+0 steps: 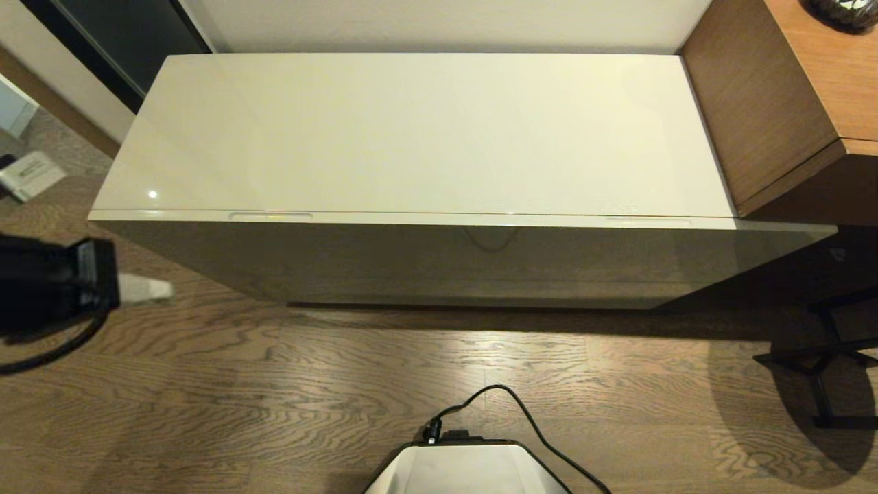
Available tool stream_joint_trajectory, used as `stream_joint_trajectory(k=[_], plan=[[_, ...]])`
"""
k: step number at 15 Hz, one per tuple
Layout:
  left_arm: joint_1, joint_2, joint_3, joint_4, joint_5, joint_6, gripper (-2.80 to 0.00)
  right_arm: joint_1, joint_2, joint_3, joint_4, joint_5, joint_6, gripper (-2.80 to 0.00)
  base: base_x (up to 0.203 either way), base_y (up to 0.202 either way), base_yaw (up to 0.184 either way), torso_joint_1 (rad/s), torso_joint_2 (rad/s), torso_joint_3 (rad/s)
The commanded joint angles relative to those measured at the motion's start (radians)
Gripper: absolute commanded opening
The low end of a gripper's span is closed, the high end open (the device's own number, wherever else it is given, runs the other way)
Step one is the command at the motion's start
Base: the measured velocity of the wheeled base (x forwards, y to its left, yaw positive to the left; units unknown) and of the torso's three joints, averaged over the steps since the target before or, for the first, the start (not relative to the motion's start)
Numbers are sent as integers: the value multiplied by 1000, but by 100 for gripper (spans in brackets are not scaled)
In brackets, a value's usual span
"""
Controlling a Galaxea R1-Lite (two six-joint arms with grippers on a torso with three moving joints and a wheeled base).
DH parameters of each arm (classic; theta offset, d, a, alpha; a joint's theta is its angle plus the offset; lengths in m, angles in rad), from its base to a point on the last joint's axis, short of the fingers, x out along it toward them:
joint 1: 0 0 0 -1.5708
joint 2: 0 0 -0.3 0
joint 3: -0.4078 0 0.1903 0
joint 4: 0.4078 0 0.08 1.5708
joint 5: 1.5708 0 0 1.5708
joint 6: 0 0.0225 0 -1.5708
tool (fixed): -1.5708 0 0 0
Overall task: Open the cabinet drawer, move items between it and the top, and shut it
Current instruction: Open the drawer
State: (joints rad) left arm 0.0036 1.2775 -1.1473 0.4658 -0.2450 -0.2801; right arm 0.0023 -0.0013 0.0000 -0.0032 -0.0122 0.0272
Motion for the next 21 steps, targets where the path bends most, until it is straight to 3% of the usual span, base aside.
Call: stream_joint_trajectory(k=[1,2,4,9,11,16,17,21], plan=[[-1,218,-4,-342,-27,-52,-280,-1,-14,2,0,1,-3,-280,0,0,0,0,0,0],[-3,277,16,-498,-34,-72,-280,1,-14,2,0,1,-7,-280,0,0,0,0,0,0],[-11,362,48,-683,-39,-102,-280,1,-14,2,0,3,-12,-280,0,0,0,0,0,0],[-20,531,5,-899,-36,-111,-280,1,-14,3,-1,-5,8,-280,0,0,0,0,0,0],[-22,536,-27,-935,-35,-107,-280,1,-14,3,-1,-5,8,-280,0,0,0,0,0,0],[-48,571,-29,-914,-33,-79,-280,-1,-14,3,-1,-5,8,-280,0,0,0,0,0,0],[-56,563,-31,-873,-32,-66,-280,1,-14,3,-1,-5,8,-280,0,0,0,0,0,0],[-81,509,-53,-535,-28,28,-280,1,-14,3,-1,-5,8,-280,0,0,0,0,0,0]])
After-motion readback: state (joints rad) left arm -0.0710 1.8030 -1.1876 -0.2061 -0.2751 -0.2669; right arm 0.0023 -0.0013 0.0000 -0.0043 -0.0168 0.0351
